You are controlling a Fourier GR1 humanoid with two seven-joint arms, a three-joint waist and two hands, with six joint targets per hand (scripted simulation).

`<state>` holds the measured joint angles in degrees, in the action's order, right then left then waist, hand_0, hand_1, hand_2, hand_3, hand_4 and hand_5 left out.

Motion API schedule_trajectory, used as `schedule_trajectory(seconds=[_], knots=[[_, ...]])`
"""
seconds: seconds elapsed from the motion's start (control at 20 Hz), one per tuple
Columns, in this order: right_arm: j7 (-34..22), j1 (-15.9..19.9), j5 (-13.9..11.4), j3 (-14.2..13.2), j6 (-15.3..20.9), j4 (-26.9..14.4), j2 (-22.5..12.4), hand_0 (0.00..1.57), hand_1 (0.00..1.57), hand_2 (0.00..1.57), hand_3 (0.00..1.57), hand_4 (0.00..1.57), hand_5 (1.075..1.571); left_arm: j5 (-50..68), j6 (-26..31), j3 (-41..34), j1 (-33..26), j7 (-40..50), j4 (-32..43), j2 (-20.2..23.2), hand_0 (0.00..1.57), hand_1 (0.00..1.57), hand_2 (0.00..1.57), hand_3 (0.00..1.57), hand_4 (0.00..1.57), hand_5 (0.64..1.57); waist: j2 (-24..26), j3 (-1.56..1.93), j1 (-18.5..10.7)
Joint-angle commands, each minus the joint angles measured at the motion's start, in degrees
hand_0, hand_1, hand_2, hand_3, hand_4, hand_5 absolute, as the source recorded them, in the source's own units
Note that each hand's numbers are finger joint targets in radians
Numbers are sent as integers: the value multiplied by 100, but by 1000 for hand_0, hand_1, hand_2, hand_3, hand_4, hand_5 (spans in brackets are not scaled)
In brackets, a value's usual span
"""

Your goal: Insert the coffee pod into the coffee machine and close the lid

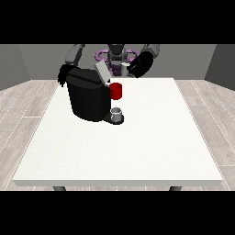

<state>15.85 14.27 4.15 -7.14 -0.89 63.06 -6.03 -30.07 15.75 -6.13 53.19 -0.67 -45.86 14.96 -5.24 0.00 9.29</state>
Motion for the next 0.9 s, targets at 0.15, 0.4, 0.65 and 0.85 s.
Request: schedule_trajectory(seconds=[0.15,0.4,0.65,0.85], knots=[[61,239,180,56,-458,386,-173,0,0,0,0,21,1571,58,-228,-458,490,-54,358,580,1454,1454,1467,1359,653,1571,-737,-1,512],[129,597,91,58,-388,147,-154,0,0,0,0,0,1571,161,-288,-529,956,161,347,473,1391,1391,1439,1409,605,1571,-914,1,338],[747,512,-8,206,-659,-219,-62,0,0,0,0,183,1571,199,-514,-595,1288,556,359,321,1454,1454,1477,1395,596,1571,-1129,4,392],[961,616,135,-47,-864,-422,-319,0,0,0,0,286,1571,341,-213,-667,1330,324,405,555,1451,1451,1483,1390,609,1571,-1323,4,360]])
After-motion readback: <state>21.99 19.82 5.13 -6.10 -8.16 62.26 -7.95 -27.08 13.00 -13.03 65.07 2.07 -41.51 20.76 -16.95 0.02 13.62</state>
